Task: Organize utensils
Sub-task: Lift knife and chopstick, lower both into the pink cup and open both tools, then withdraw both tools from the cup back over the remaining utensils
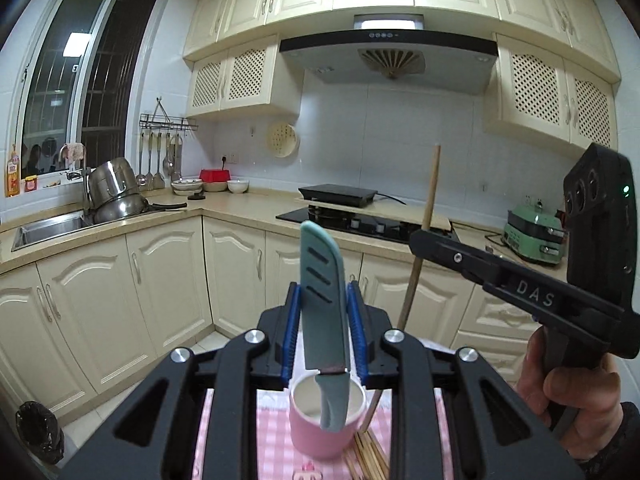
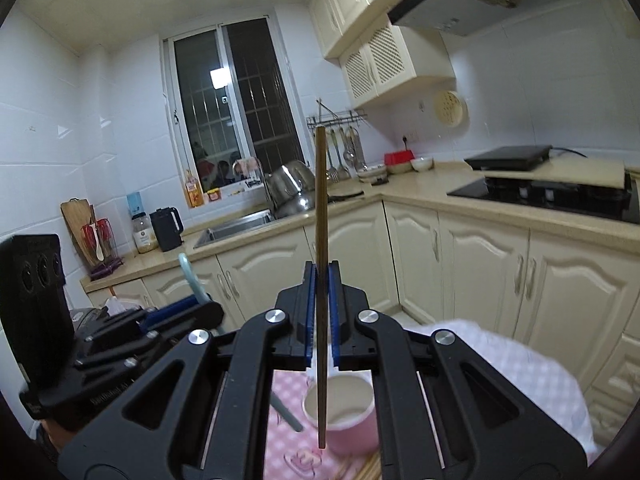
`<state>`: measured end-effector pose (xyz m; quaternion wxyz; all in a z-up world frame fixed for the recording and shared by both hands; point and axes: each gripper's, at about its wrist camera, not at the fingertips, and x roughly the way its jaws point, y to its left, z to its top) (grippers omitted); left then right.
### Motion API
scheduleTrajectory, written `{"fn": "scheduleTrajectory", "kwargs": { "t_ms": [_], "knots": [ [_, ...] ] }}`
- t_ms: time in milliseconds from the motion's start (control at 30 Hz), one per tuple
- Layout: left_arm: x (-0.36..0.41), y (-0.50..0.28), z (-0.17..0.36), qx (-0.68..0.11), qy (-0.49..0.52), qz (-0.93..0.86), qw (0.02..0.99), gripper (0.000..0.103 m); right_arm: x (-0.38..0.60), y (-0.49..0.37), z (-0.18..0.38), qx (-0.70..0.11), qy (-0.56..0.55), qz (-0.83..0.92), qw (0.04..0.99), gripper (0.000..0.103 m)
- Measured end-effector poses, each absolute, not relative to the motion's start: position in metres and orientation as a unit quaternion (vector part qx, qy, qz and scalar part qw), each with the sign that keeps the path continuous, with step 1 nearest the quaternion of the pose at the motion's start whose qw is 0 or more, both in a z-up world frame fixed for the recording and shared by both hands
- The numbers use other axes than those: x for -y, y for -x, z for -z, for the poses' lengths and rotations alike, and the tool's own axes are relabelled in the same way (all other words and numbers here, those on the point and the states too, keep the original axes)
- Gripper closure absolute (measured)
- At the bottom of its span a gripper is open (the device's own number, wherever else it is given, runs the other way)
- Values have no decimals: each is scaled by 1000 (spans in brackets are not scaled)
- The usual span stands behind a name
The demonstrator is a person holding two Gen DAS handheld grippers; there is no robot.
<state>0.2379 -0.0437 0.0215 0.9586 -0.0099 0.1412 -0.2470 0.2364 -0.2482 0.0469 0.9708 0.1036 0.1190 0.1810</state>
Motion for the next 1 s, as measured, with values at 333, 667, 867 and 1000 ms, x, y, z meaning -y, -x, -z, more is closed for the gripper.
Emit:
{"fn": "scheduleTrajectory", "kwargs": {
  "t_ms": [333, 667, 867, 1000],
  "knots": [
    [60, -288, 14, -198, 6, 244, 949, 81, 242, -277, -18, -163, -83, -160, 970, 96],
    [42, -284, 26, -195, 33, 213, 957, 9, 266, -270, 13, -186, -124, -115, 968, 7],
    [36, -270, 19, -189, 32, 188, 963, 6, 285, -263, 19, -206, -138, -81, 965, 6],
    [34, -259, 19, -194, 28, 173, 965, 6, 288, -253, 21, -217, -139, -71, 964, 6]
  ]
}}
